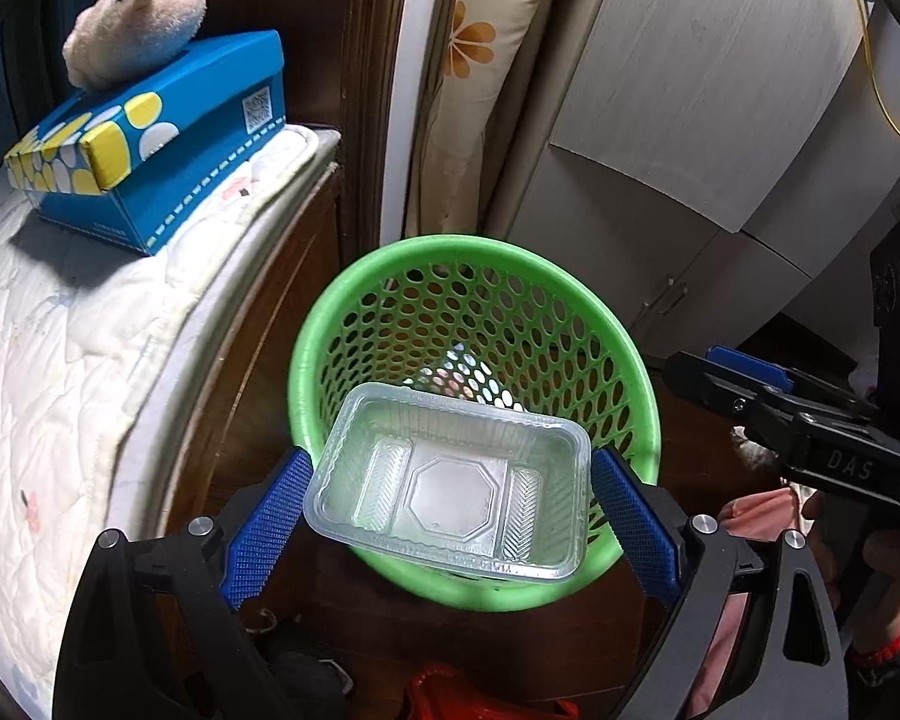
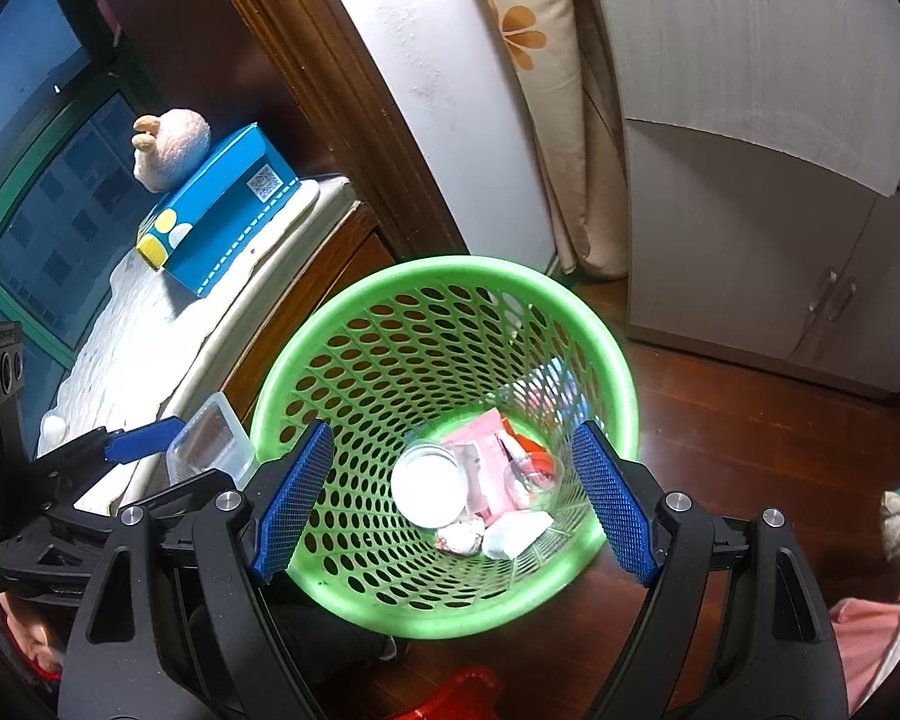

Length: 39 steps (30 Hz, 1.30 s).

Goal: Collect trash
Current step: 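Open the left tool over the green basket to drop the clear tray, then move both tools back over the mattress toward the clear lid and cup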

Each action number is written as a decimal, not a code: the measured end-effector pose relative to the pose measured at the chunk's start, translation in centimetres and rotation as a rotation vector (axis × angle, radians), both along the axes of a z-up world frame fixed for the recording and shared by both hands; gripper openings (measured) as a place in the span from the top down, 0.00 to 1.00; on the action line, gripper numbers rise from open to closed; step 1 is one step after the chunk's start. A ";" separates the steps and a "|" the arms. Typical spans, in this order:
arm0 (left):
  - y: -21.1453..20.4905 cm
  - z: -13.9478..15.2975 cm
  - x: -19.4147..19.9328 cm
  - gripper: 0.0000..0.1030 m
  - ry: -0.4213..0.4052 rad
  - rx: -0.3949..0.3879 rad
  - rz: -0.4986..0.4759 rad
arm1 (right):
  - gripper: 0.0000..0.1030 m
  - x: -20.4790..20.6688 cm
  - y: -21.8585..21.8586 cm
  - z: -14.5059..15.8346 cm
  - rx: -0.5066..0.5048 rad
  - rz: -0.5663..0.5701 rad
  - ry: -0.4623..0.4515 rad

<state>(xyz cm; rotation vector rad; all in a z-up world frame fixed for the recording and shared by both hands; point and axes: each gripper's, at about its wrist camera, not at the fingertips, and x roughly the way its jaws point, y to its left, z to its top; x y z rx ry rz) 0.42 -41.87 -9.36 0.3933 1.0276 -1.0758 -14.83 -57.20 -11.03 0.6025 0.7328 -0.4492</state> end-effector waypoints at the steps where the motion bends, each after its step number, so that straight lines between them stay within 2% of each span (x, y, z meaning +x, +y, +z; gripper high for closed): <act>1: -0.1 -0.1 0.0 0.12 0.011 -0.003 0.000 | 0.21 -0.1 -0.1 -0.1 0.003 -0.003 -0.001; 8: 0.6 0.1 0.5 0.09 0.049 -0.033 0.017 | 0.21 -0.1 0.2 -0.2 0.008 0.002 -0.007; 17: 5.5 2.0 2.0 0.09 -0.028 -0.038 0.121 | 0.21 1.8 2.8 1.2 -0.023 0.086 -0.026; 23: 10.6 3.4 3.7 0.09 -0.087 -0.045 0.220 | 0.21 4.4 5.8 1.9 -0.034 0.171 -0.031; 30: 17.1 4.0 6.4 0.09 -0.146 -0.026 0.381 | 0.21 8.2 9.9 2.4 -0.049 0.285 -0.025; 39: 27.7 5.0 10.6 0.09 -0.185 -0.011 0.595 | 0.19 13.0 15.9 3.1 -0.067 0.428 -0.026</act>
